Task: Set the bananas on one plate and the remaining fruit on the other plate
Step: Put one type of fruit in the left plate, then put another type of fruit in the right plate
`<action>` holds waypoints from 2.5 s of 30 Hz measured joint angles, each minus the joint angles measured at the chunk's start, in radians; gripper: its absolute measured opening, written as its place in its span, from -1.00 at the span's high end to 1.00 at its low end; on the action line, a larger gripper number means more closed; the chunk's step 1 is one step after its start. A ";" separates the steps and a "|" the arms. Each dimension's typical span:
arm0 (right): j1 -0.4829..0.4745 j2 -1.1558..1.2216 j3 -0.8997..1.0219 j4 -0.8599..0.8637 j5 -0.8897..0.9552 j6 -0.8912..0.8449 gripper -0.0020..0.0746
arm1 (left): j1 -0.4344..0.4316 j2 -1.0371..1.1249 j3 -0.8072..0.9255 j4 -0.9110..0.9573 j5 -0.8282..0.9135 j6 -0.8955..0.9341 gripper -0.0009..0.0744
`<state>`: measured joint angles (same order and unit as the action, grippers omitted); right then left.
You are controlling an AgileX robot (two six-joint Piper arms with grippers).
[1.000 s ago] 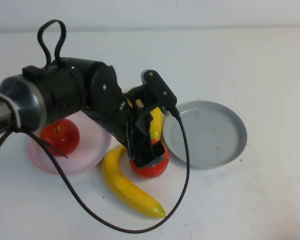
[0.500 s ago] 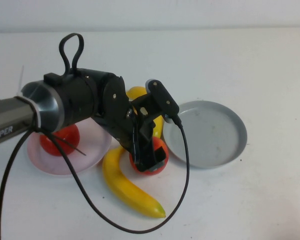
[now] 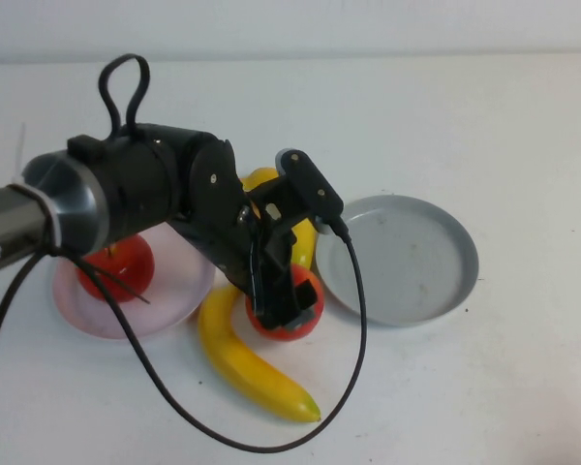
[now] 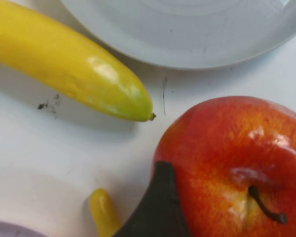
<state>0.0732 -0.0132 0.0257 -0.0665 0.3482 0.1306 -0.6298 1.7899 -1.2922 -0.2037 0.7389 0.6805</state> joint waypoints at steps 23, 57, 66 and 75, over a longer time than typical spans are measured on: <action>0.000 0.000 0.000 0.000 0.000 0.000 0.99 | 0.243 -0.014 0.000 0.213 -0.043 -0.405 -0.56; 0.000 0.000 0.000 0.000 0.000 0.000 0.99 | 0.247 -0.455 0.025 0.253 0.192 -0.544 0.79; 0.000 0.000 0.000 0.000 0.001 0.000 0.99 | 0.247 -0.823 0.392 0.253 -0.004 -0.549 0.96; 0.000 0.000 0.000 0.000 0.001 0.000 0.99 | 0.247 -1.201 0.688 0.178 -0.207 -0.648 0.97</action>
<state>0.0732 -0.0132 0.0257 -0.0665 0.3491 0.1306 -0.3831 0.5886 -0.6044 -0.0252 0.5315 0.0325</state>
